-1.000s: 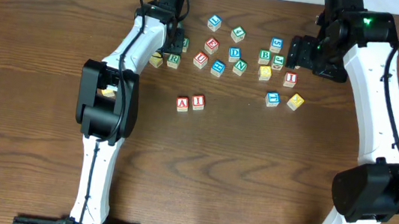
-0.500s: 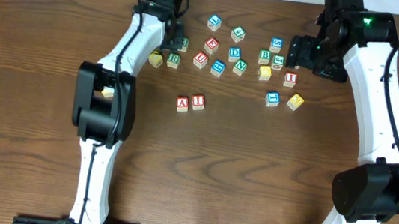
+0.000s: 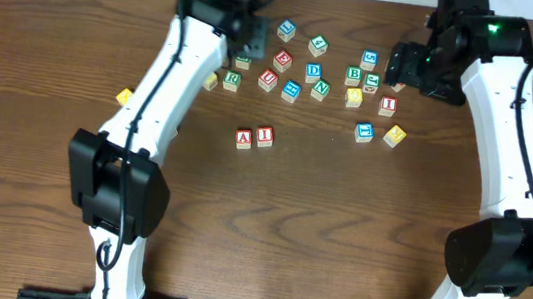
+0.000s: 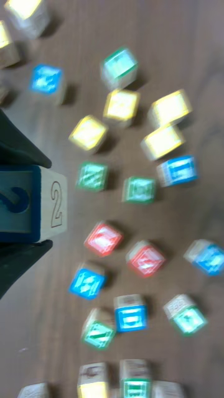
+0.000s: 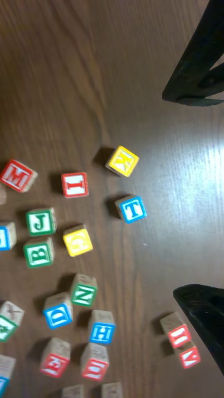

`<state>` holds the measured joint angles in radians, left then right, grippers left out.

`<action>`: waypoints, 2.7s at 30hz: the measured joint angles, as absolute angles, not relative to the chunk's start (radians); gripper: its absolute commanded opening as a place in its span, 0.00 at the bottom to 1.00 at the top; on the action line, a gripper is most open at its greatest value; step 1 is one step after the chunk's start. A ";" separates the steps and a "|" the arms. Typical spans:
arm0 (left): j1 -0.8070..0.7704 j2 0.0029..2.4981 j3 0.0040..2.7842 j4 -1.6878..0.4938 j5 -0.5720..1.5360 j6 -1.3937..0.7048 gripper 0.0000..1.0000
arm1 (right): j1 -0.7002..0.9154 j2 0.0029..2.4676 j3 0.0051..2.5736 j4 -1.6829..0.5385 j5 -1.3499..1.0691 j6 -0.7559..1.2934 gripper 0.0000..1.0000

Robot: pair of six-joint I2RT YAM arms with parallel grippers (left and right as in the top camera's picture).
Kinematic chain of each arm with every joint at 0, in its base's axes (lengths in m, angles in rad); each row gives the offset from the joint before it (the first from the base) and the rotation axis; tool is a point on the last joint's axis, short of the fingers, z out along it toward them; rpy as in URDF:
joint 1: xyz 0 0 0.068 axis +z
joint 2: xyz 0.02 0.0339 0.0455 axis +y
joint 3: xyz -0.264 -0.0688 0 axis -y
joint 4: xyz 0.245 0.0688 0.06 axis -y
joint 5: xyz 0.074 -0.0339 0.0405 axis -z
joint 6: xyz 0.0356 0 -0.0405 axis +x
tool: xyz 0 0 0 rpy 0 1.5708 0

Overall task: Spell out AI2
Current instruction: 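Carry the blue 2 block right and set it beside the I block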

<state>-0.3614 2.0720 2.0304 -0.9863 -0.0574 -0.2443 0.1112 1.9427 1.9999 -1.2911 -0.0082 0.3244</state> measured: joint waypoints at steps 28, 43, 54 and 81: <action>-0.682 2.076 1.600 -0.727 -0.054 -0.566 0.32 | -0.015 1.943 2.000 -1.325 -0.005 0.324 0.89; -0.681 2.080 1.542 -0.619 -0.097 -0.577 0.32 | -0.015 1.943 2.000 -1.362 -0.005 0.324 0.89; -0.664 2.144 1.531 -0.582 -0.109 -0.590 0.32 | -0.013 1.943 2.000 -1.377 -0.004 0.324 0.89; -0.649 2.029 1.531 -0.609 -0.046 -0.575 0.45 | -0.011 1.943 2.000 -1.367 -0.005 0.324 0.91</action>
